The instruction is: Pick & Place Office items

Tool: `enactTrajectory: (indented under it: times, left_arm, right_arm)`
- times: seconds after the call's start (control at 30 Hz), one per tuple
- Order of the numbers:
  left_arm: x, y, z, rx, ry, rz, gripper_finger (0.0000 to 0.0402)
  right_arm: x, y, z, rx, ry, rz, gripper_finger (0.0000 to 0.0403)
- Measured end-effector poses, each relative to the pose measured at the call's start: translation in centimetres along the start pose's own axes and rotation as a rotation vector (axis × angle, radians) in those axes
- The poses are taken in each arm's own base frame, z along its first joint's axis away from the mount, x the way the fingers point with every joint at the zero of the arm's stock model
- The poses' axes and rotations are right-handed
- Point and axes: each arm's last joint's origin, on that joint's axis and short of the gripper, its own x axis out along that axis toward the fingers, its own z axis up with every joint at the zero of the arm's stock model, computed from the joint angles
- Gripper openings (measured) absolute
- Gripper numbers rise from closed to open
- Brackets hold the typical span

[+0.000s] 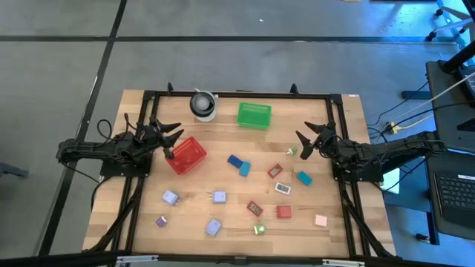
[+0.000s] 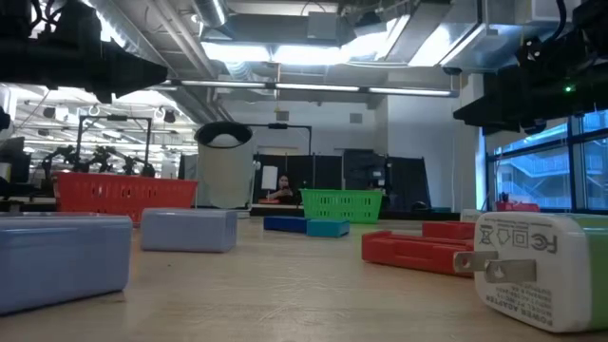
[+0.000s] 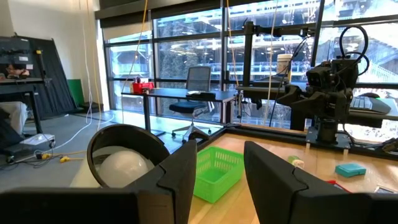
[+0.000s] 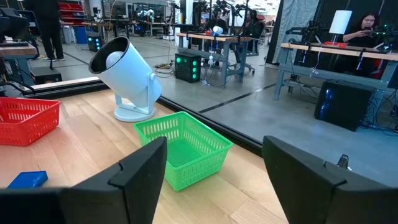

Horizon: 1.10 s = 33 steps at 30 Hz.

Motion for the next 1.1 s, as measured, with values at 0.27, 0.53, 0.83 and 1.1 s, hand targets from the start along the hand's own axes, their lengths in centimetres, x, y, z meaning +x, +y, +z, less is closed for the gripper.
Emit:
enactTrajectory:
  times: [0.27,0.53,0.83,1.1]
  left_arm:
    - [0.0,0.0,0.0,0.0,0.0,0.0,0.013]
    - [0.0,0.0,0.0,0.0,0.0,0.0,0.013]
    - [-0.01,0.24,-0.01,-0.086,0.001,0.085,0.013]
    - [-0.01,0.25,0.03,-0.441,-0.017,0.086,0.013]
  right_arm:
    - [0.0,0.0,0.0,-0.015,0.0,0.0,0.0268]
    - [0.0,0.01,0.0,0.051,0.0,0.002,0.0268]
    - [-0.02,0.31,0.03,0.395,0.022,0.106,0.0268]
    - [-0.03,0.39,0.11,0.474,0.027,0.132,0.0268]
